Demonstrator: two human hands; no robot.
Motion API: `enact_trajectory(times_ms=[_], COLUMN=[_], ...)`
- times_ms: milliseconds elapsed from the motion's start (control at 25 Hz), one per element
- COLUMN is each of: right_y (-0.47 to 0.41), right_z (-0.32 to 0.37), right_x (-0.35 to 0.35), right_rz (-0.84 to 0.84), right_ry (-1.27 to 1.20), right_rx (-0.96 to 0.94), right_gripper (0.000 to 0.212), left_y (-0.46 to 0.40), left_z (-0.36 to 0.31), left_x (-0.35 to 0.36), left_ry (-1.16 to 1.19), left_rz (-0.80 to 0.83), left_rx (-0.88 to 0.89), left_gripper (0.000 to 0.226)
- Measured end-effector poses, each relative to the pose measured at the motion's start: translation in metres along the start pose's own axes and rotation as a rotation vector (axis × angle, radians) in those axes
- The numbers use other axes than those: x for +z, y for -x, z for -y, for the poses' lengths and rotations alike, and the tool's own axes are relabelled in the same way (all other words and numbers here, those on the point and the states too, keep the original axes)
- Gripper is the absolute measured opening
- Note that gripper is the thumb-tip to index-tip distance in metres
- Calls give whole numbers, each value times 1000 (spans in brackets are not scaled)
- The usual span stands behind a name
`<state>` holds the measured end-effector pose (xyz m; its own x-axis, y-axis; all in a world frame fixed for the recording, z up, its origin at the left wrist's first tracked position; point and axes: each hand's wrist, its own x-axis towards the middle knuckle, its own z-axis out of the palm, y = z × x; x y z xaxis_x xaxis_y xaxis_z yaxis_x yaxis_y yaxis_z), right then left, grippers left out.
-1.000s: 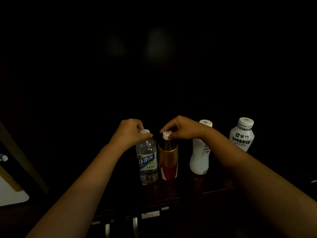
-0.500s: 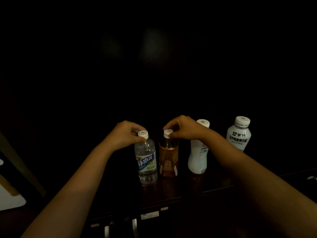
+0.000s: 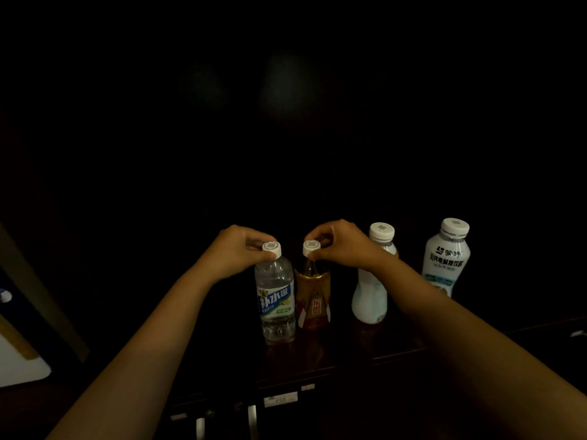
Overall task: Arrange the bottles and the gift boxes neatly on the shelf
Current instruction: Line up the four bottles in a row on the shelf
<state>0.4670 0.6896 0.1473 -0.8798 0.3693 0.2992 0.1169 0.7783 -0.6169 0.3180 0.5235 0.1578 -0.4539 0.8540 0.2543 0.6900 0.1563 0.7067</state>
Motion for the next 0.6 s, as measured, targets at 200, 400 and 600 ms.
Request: enact_trajectory(times_ms=[200, 400, 600], right_y=[0, 0, 1], right_z=[-1, -3, -3], right_x=[4, 1, 1], right_rz=[-15, 29, 30], right_ry=[-15, -88, -114], right_rx=[10, 24, 35], right_gripper=[28, 27, 29], left_y=[3, 3, 1], left_z=[2, 4, 7], left_x=[2, 2, 1], left_ry=[75, 139, 82], left_rz=[-35, -44, -35], left_rx=[-3, -13, 18], left_gripper=[35, 30, 24])
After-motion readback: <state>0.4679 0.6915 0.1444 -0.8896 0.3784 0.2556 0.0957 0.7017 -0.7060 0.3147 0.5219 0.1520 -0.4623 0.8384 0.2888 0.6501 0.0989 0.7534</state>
